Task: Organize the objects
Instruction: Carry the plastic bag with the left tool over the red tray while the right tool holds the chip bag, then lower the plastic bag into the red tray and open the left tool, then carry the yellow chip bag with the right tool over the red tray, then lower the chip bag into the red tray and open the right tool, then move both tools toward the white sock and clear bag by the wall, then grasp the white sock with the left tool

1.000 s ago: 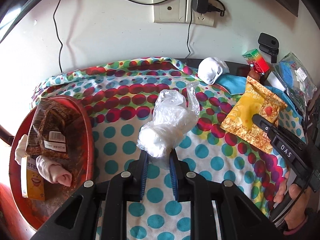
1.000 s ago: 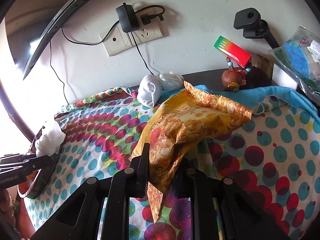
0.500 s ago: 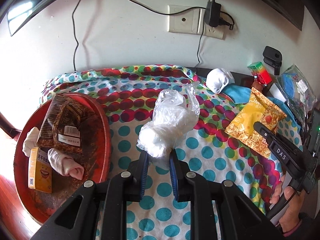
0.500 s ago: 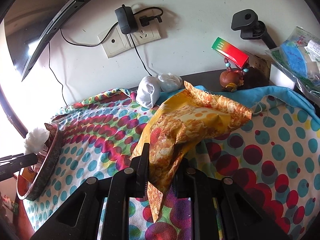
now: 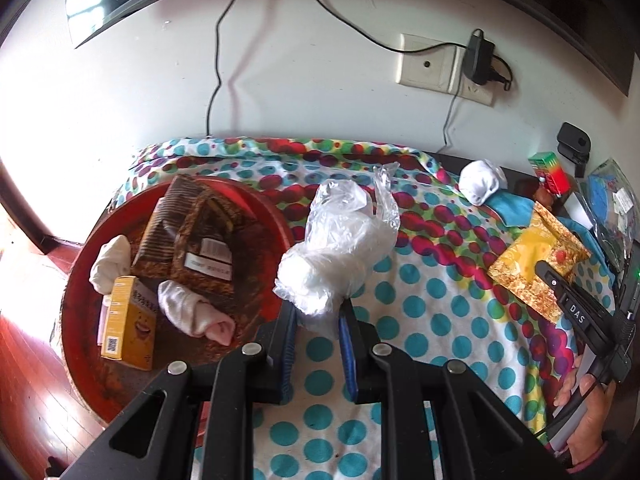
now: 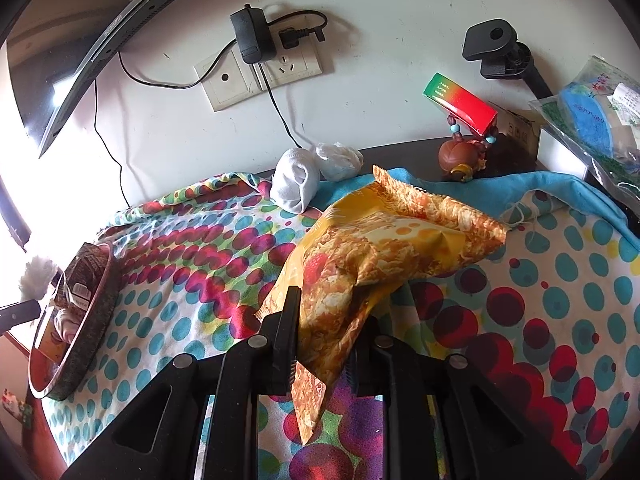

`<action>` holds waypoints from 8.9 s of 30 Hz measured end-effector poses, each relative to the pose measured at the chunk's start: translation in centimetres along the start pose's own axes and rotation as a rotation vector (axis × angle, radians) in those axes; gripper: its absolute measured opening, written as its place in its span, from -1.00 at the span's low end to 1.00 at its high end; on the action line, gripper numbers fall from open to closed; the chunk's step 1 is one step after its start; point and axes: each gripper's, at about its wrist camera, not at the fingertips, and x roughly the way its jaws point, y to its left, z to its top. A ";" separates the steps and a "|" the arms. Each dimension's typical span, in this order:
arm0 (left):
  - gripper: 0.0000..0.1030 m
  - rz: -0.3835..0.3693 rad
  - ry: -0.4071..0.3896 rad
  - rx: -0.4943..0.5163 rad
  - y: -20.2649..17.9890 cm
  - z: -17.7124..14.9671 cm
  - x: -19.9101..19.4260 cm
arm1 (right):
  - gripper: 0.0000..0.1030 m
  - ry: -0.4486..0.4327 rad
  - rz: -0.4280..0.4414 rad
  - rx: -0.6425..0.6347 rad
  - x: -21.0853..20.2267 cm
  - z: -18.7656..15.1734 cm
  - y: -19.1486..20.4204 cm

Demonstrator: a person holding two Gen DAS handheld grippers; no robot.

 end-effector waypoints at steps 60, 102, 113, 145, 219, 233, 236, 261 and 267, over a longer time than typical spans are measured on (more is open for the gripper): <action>-0.34 0.129 0.161 -0.304 16.5 -4.4 5.8 | -0.62 0.016 -0.034 -0.025 0.3 0.0 0.7; -0.15 0.052 0.120 -0.224 15.0 -5.7 -0.4 | -0.78 -0.046 0.124 -0.207 -4.6 2.1 9.9; -0.15 0.042 0.096 -0.252 17.8 -6.5 -2.9 | -0.78 -0.008 0.353 -0.313 -3.8 1.4 21.4; -0.14 0.077 0.118 -0.316 23.2 -7.2 -2.2 | -0.57 0.203 0.562 -0.470 4.0 -4.1 36.6; -0.14 -0.441 -0.026 0.306 -21.0 9.6 18.4 | 0.85 -0.021 -0.163 -0.175 -1.2 0.8 -0.7; -0.07 -0.464 -0.041 0.278 -20.0 10.6 18.8 | 0.87 -0.022 -0.148 -0.179 -1.1 0.8 -0.7; 0.00 -0.416 -0.057 0.320 -19.8 10.6 18.8 | 0.87 -0.022 -0.147 -0.180 -1.2 0.8 -0.8; 0.21 -0.274 -0.070 0.296 -23.0 12.3 21.7 | 0.89 -0.001 -0.115 -0.187 -0.8 0.6 -0.1; -0.08 -0.242 -0.088 0.292 -23.2 12.2 21.4 | 0.89 0.006 -0.125 -0.201 -0.7 0.6 0.2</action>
